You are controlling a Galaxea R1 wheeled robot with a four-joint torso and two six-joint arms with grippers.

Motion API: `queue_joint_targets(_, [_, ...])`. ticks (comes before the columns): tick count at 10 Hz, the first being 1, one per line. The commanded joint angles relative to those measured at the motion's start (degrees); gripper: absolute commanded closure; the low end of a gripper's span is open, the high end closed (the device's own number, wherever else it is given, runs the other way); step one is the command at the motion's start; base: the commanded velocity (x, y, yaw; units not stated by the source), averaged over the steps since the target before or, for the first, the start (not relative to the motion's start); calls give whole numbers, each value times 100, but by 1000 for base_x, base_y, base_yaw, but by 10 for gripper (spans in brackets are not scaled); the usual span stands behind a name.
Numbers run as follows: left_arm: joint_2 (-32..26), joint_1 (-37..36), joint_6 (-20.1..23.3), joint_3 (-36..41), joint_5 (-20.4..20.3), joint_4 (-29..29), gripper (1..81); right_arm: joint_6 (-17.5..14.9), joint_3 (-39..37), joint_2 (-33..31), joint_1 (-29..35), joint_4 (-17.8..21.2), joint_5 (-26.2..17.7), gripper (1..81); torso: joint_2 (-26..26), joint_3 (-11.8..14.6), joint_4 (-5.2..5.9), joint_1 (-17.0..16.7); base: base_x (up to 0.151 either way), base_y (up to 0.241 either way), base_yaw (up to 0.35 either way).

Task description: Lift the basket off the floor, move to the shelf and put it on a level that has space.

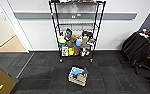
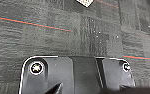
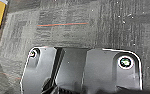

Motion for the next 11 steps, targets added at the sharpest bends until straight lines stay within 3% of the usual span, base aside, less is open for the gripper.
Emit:
queue_joint_targets(1, [-74, -288, 10, 80, 232, 26, 10, -12, -50, 9, 338, -10, -255, 10, -3, 0, 0, 0, 102, 0, 0])
queue_joint_targets(11, [-48, -288, 10, 80, 232, 52, 10, 15, -58, 9, 330, -2, -255, 10, -3, -2, 0, 5, 107, 0, 0])
